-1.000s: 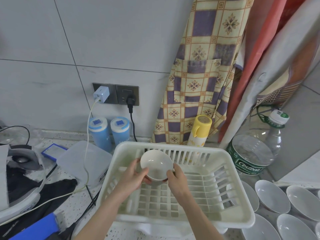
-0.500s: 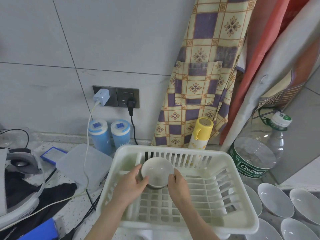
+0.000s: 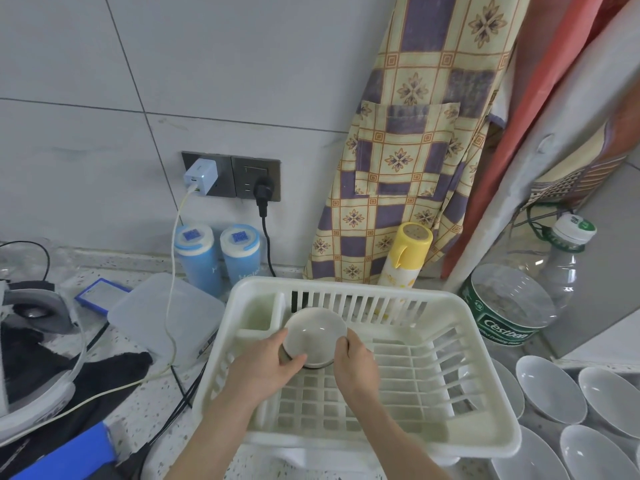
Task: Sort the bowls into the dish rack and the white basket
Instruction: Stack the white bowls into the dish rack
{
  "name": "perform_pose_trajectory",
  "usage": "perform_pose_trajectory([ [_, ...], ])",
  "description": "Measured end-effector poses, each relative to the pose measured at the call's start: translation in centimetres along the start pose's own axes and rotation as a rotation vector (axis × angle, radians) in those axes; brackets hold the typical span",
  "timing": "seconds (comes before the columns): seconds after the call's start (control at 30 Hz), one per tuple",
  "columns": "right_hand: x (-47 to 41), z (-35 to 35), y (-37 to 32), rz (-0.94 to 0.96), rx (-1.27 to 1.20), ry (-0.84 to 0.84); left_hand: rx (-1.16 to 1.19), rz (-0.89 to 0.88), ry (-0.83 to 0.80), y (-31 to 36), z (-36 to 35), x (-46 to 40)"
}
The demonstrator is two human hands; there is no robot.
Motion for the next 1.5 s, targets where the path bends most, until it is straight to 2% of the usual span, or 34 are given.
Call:
perform_pose_trajectory([
  [0.3, 0.3, -0.4, 0.0, -0.014, 0.064, 0.002, -0.176, -0.027, -0.019, -0.1, -0.4, -0.3],
  [0.7, 0.4, 0.0, 0.0, -0.132, -0.051, -0.120, -0.296, -0.089, 0.055, 0.4, -0.3, -0.1],
  [0.87, 2.2, 1.9, -0.3, -0.095, -0.114, -0.091, -0.275, -0.096, 0.097, 1.5, 0.5, 0.6],
  [1.07, 6.4, 5.3, 0.3, -0.009, -0.344, -0.154, -0.041, -0.105, 0.135, 3.1, 1.6, 3.8],
  [1.2, 9.7, 7.1, 1.5, 0.003, -0.462, -0.112, 0.116, -0.158, 0.135, 4.8, 1.2, 7.9],
  [1.37, 12.9, 8.9, 4.1, -0.082, -0.581, -0.033, 0.418, -0.254, 0.014, 7.4, -0.7, 13.7],
  [1.5, 15.2, 10.9, 6.8, -0.130, -0.656, 0.000, 0.527, -0.241, -0.105, 9.3, -3.1, 16.9],
])
Point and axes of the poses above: each hand's wrist, its own x-axis away from the middle knuckle, its own z-axis out of the back of the hand, y = z × x, the point moved 2 cm from there along -x, towards the middle knuckle, and after that the axes turned 2 degrees about x, right-handed, at the moved point
